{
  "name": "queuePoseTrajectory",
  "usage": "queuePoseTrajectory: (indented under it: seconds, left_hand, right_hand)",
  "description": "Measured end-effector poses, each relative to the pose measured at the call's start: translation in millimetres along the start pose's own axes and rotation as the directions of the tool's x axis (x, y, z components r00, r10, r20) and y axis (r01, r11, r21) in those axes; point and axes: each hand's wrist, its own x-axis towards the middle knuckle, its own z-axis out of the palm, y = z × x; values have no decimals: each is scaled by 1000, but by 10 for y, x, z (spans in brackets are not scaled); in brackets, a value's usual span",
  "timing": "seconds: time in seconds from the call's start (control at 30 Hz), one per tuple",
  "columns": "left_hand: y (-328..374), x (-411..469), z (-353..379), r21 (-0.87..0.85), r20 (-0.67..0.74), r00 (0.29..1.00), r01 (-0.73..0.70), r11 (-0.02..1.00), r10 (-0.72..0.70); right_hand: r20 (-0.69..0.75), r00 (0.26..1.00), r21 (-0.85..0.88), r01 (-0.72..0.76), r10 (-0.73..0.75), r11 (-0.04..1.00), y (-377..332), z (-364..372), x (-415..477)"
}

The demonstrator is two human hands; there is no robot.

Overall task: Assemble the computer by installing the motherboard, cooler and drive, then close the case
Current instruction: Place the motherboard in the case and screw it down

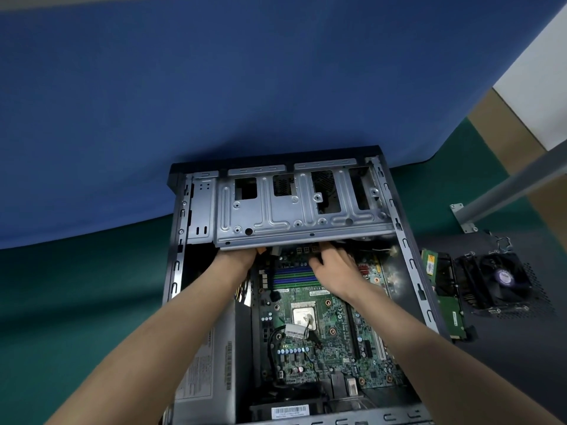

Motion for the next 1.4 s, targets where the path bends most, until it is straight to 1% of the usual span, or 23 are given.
queuePoseTrajectory:
  seconds: [0.03, 0.07, 0.1, 0.13, 0.17, 0.2, 0.23, 0.27, 0.3, 0.33, 0.43, 0.5, 0.57, 0.63, 0.7, 0.8, 0.9, 0.97, 1.03, 1.1, 1.2, 1.3, 1.4]
  left_hand:
    - [45, -12, 16, 71, -31, 998, -50, 996, 52]
    - [63, -48, 33, 162, -16, 996, -85, 983, 89]
    - [-1, 26, 15, 303, 11, 985, -168, 938, 173]
    - [-8, 55, 27, 394, 86, 982, -191, 899, 171]
    - [-34, 57, 12, 715, 237, 943, -331, 615, 232]
    - [-19, -4, -33, 871, 362, 909, -409, 271, 207]
    - [-59, -14, -92, 917, 387, 914, -396, 52, 124]
    - [-100, 17, -133, 936, 345, 935, -349, 40, 79]
    - [-93, 17, -148, 929, 369, 929, -369, -23, 3]
    - [-82, -9, -141, 926, 374, 926, -376, -34, -58]
    - [-60, -34, -117, 904, 377, 916, -396, -160, -137]
    - [-60, -60, -139, 896, 372, 923, -386, -220, -100]
    - [-94, -92, -169, 879, 404, 915, -388, -277, -2]
    - [-125, -106, -206, 876, 428, 898, -384, -293, 103]
    - [-150, -88, -220, 888, 424, 894, -379, -262, 142]
    - [-140, -66, -205, 905, 406, 901, -373, -202, 152]
    - [-120, -29, -241, 891, 454, 882, -448, -73, 127]
    - [-102, 1, -276, 871, 491, 868, -492, -14, 79]
    - [-81, 34, -324, 859, 510, 860, -511, 36, 38]
    - [-63, 45, -362, 846, 528, 849, -527, 86, 8]
    - [-53, 34, -384, 835, 547, 837, -543, 92, -21]
    - [-29, -52, -350, 812, 576, 818, -571, 116, -5]
    - [-24, -213, -329, 774, 617, 786, -614, 157, 34]
  right_hand:
    - [-5, 1000, -3, 7, -7, 1000, 0, 15, -6]
    - [-10, 1000, -5, 13, -13, 1000, -4, 25, -12]
    - [-11, 1000, -8, 15, -15, 1000, -8, 27, -10]
    - [-9, 1000, -15, 12, -12, 1000, -15, 20, -5]
    - [-5, 1000, -21, 6, -6, 1000, -17, 9, 2]
    - [0, 1000, -27, 4, -4, 1000, -16, -2, 10]
    - [6, 1000, -30, 3, -3, 1000, -10, -7, 20]
    - [12, 1000, -32, 1, -1, 999, -6, -4, 23]
    - [16, 1000, -35, 0, 1, 999, 1, 9, 29]
    - [18, 1000, -38, -3, 3, 999, 1, 20, 35]
    - [49, 999, 0, -14, 14, 1000, -18, -7, 30]
    - [83, 997, 80, -14, 7, 997, -14, -64, -9]
    - [74, 997, 79, 19, -25, 997, 4, -92, -68]
    - [60, 996, -20, 67, -66, 998, 27, -81, -136]
    - [56, 995, -103, 85, -79, 991, 27, -53, -163]
    - [4, 999, -178, 44, -44, 983, 15, -66, -120]
    - [7, 998, -213, 56, -56, 975, 47, -114, -62]
    - [28, 998, -219, 64, -59, 974, 90, -151, -46]
    - [58, 997, -188, 58, -48, 981, 119, -168, -48]
    - [109, 993, -85, 52, -43, 995, 128, -179, -70]
    - [169, 984, 1, 61, -61, 998, 154, -219, -158]
    - [162, 985, 47, 56, -63, 997, 201, -306, -270]
    - [141, 984, 49, 102, -108, 994, 259, -438, -441]
